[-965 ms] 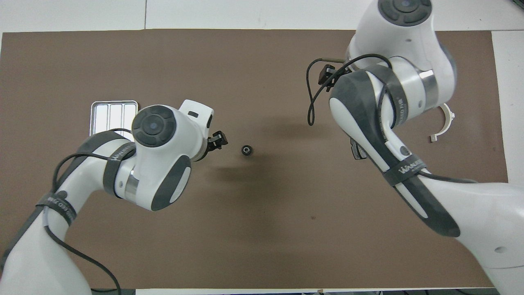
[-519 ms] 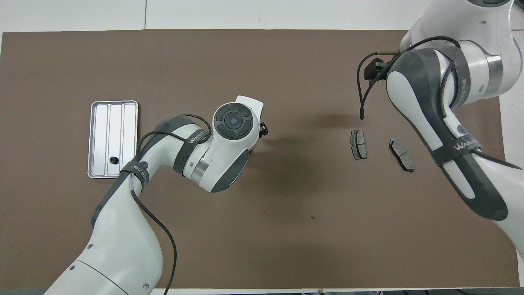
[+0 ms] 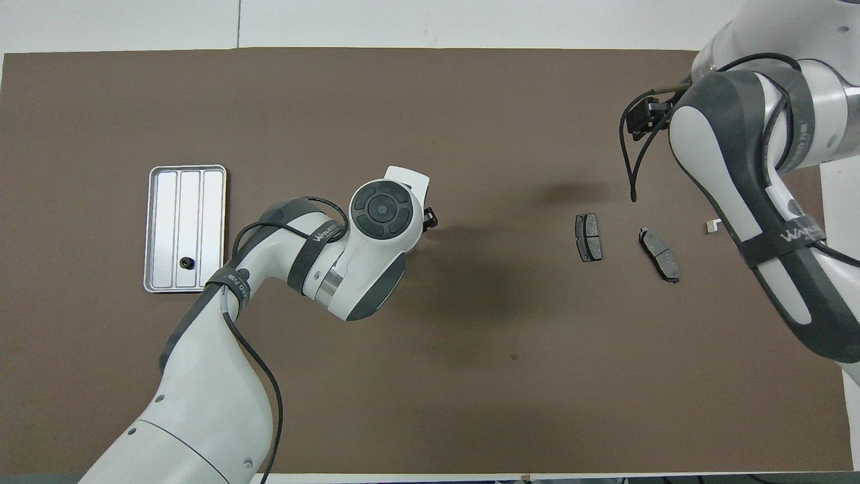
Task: Pick bearing gear from pile to tray
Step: 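Reach the left gripper to the gear while the right gripper withdraws, then grasp the gear with the left gripper while the right gripper returns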
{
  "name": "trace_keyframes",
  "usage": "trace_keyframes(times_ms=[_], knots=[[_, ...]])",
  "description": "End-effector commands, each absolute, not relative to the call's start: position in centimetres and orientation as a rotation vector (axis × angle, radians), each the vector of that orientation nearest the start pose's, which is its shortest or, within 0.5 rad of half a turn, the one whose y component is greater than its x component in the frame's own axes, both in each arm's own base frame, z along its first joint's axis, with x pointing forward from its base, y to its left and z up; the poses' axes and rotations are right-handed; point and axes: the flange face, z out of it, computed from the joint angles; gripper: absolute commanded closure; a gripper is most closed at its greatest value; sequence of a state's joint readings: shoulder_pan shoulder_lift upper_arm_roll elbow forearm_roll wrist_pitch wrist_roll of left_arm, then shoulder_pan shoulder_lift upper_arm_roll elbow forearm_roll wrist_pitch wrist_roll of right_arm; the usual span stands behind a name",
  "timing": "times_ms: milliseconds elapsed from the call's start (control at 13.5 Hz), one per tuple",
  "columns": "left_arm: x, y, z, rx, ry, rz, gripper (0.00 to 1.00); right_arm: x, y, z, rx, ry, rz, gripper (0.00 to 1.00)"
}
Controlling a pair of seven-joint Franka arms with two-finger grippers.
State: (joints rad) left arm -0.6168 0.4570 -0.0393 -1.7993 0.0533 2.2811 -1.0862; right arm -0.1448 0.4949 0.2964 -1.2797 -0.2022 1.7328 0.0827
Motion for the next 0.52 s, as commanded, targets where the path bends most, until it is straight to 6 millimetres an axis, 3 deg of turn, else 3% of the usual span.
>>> trace_keyframes(times_ms=[0, 148, 223, 297, 445], knots=[[50.9, -39.6, 29.4, -3.069, -0.632, -0.083, 0.16, 66.9, 3.3, 50.1, -3.218, -0.164, 0.007, 0.0], [50.6, -40.0, 29.4, -3.069, -0.623, -0.08, 0.26, 65.0, 2.6, 52.0, -3.194, -0.112, 0.003, 0.0], [50.6, -40.0, 29.5, -3.069, -0.623, -0.08, 0.43, 63.6, 2.3, 53.1, -3.188, -0.113, 0.004, 0.0], [50.6, -40.0, 29.5, -3.069, -0.623, -0.08, 0.68, 62.3, 1.8, 54.0, -3.174, -0.098, 0.0, 0.0], [50.9, -39.7, 29.8, -3.055, -0.651, -0.069, 1.0, 60.0, 1.3, 56.2, -3.173, -0.105, 0.007, 0.0]])
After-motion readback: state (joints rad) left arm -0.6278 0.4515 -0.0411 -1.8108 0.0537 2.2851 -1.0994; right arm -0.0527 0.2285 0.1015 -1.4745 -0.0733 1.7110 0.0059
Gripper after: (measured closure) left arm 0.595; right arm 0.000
